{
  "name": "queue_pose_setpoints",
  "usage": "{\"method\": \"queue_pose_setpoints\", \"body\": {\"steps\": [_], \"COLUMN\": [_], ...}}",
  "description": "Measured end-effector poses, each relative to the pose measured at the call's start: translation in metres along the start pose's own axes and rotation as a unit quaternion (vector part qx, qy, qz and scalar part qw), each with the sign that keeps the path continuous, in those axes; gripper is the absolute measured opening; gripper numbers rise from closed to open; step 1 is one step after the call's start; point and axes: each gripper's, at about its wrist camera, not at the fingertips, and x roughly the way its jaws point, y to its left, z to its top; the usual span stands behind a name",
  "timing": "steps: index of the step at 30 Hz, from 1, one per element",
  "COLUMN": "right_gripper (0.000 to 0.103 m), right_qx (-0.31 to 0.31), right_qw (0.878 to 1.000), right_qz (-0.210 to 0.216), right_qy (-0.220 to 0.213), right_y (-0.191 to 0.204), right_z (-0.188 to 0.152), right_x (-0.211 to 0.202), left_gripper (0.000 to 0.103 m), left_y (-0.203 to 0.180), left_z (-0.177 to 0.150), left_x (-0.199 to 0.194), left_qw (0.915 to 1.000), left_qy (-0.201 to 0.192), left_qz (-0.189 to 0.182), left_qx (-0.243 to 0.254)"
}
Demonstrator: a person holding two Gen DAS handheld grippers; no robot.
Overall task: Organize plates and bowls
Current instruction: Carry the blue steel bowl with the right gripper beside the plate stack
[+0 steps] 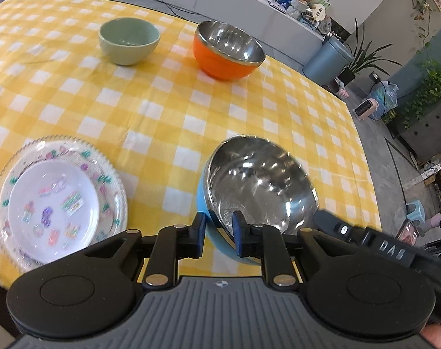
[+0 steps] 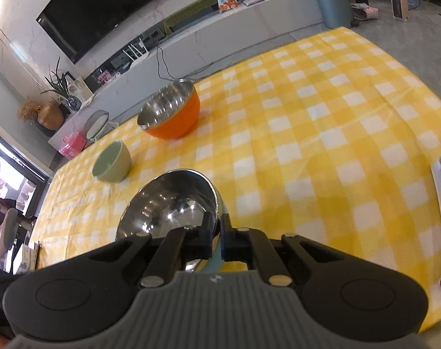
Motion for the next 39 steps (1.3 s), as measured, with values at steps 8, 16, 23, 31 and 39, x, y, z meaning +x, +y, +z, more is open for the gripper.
{"method": "queue_pose_setpoints", "body": {"steps": [8,16,23,31,39], "right_gripper": [0.000,0.000,0.006,0.040,0.017], "right_qx": [0.004,0.013,0.020,0.034,0.006], "right_qw": [1.000,1.000,0.999,0.999,1.000], "right_qz": [0.006,0.022,0.033,0.014,-0.013], "right_qy": [0.000,0.016,-0.014,-0.022,0.013], "right_y": [-0.002,-0.002,-0.005,-0.009,-0.002], "right_z": [-0.015,-0.017,-0.014,-0.010,-0.015], "right_x": [-0.007,-0.001,-0.006,-0.006,0.008], "left_gripper": [0.020,0.018,0.019,0.026,0.015], "left_y": [0.005,0.003,0.012,0.018,0.015], "left_z": [-0.014,-0.020,-0.018,-0.012,-0.013], "left_x": [-0.003,-0.001,-0.001,-0.006,0.000], "left_qw": [0.9998,0.9998,0.9999,0.9999,0.9997], "left_qy": [0.006,0.005,0.005,-0.014,0.000], "left_qz": [-0.017,-0.005,-0.003,-0.004,-0.019], "left_qx": [0.003,0.018,0.011,0.008,0.013]}}
